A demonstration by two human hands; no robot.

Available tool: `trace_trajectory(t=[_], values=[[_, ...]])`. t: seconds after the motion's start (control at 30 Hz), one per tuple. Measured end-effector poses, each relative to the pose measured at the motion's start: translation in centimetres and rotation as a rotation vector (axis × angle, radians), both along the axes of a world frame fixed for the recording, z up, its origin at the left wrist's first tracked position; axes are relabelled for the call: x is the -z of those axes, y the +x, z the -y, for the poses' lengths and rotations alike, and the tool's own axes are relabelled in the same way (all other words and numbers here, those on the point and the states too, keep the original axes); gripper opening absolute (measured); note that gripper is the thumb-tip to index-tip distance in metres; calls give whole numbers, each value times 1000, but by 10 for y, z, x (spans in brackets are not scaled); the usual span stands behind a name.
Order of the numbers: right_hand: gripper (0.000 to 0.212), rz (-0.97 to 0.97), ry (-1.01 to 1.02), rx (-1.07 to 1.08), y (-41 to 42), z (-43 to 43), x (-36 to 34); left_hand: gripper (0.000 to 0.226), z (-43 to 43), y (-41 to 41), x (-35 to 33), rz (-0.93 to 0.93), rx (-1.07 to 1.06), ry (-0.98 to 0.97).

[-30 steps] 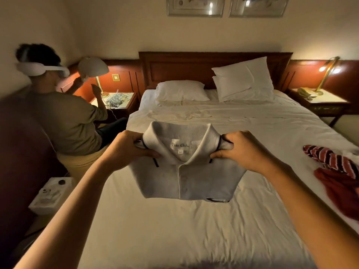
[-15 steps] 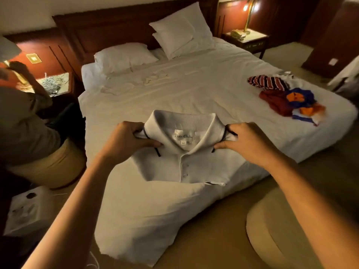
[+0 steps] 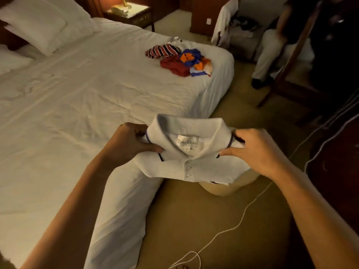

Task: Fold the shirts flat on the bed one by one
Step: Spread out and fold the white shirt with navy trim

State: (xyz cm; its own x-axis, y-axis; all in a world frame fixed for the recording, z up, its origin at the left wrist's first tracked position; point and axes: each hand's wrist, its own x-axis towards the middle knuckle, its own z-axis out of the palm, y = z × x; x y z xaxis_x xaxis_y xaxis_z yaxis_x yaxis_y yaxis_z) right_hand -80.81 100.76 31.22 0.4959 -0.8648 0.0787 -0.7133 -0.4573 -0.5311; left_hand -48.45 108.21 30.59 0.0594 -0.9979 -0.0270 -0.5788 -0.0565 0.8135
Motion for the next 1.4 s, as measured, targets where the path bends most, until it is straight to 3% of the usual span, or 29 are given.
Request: trace_trajectory(t=[0.1,0.23,0.43,0.73,0.97,1.13,1.4], values=[[45,-9,-17,124,-35,-19,-1,36,25,-30,0,-27,159,18],[29,-71,17,308,-78,-51,4,35,52,-74,0,-59,355,18],[47,-63,77,583,-142,-116,18,33,69,-154,12,-72,656,38],[49,40,152,1019,-240,-248,18,38,58,-316,28,16,1049,-15],[29,-17,117,1297,-289,-375,0,49,-5,-454,17,-49,1368,-13],[40,-35,105,1505,-314,-468,-9,45,-74,-536,6,-38,1559,-40],[32,32,79,1772,-337,-637,-20,33,-231,-660,-12,-46,1826,8]])
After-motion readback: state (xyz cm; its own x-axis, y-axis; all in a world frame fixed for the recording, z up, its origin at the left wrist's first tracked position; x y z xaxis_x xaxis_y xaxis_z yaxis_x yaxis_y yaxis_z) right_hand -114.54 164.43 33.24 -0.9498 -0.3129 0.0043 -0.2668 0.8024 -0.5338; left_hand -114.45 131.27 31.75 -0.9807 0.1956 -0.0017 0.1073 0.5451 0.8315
